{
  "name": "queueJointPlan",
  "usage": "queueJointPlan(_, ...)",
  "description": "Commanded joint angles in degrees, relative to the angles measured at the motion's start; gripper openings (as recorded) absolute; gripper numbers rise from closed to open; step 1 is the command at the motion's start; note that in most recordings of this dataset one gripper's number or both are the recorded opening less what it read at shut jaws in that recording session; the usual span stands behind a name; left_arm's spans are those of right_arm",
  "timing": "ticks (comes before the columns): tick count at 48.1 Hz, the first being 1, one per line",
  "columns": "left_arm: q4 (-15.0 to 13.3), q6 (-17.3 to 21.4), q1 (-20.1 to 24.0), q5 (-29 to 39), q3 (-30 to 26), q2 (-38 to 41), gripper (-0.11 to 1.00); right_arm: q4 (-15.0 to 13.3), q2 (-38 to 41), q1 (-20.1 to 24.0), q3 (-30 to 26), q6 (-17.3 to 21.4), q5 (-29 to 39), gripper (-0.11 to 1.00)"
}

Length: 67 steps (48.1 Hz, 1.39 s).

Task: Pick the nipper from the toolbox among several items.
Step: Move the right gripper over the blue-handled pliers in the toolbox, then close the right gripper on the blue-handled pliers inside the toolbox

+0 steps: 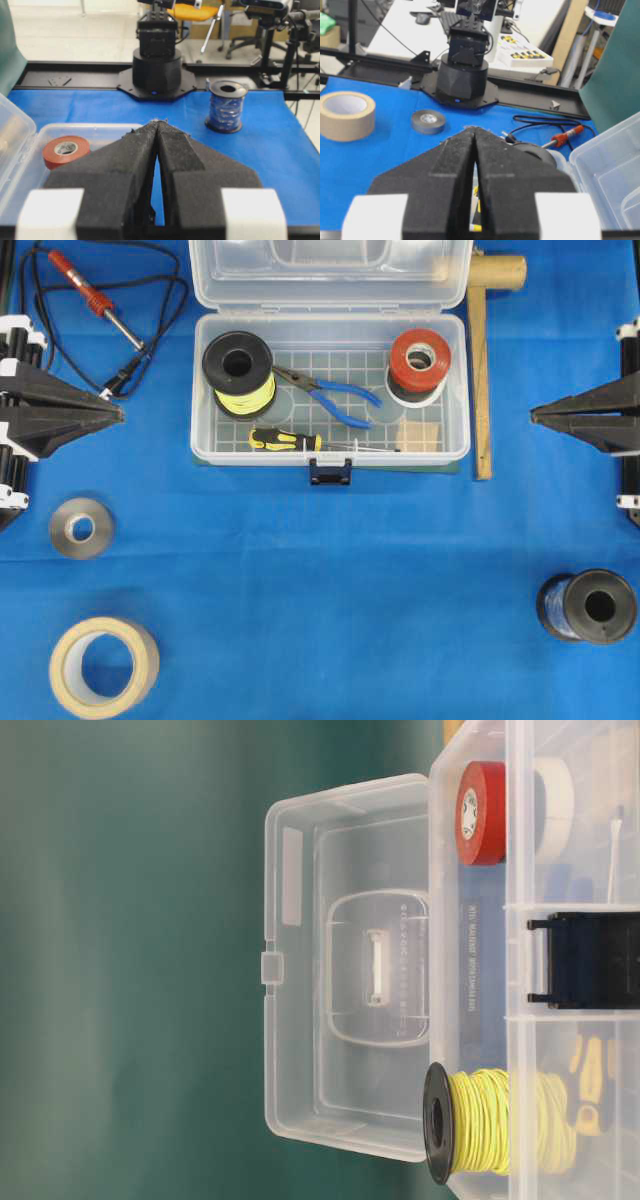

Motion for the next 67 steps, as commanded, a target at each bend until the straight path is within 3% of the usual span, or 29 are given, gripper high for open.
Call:
queueJointPlan(1, -2.02, 0.26, -0.79, -0.44, -0.97, 0.53, 0.00, 0.00, 0.79, -0.70, -1.41, -0.53, -0.26, 0.00)
queueJointPlan(9, -1.93, 0.18, -0.70, -0.35, -0.97, 0.70, 0.00, 0.00, 7.56, -5.27, -8.53, 0.44, 7.12, 0.00)
queueJointPlan(20, -2.02, -0.18, -0.62, -0.35, -0.97, 0.70, 0.00, 0.00, 22.50, -12.66, -22.76, 0.44, 23.29, 0.00)
queueJointPlan(29, -2.02, -0.26, -0.53, -0.35, -0.88, 0.70, 0.00, -0.26, 36.04, -15.38, -32.34, -0.18, 32.26, 0.02)
queueJointPlan(34, -2.11, -0.09, -0.53, -0.35, -0.88, 0.70, 0.00, -0.70, 42.19, -15.64, -36.74, -0.35, 36.39, 0.19)
queueJointPlan(42, -2.02, 0.00, -0.62, -0.26, -0.88, 0.70, 0.00, -1.85, 49.92, -15.73, -41.04, -0.18, 39.73, 0.66)
queueJointPlan(45, -2.02, 0.09, -0.53, 0.09, -0.88, 0.70, 0.00, -1.85, 52.38, -15.73, -41.92, -0.18, 39.81, 0.74)
queueJointPlan(54, -2.02, 0.35, -0.53, 0.62, -0.79, 0.53, 0.00, -1.85, 59.15, -15.73, -43.95, -0.18, 39.64, 0.68)
queueJointPlan(67, -2.02, 0.35, -0.53, 0.97, -0.88, 0.53, 0.00, -1.76, 66.97, -15.82, -45.88, -0.18, 39.02, 0.67)
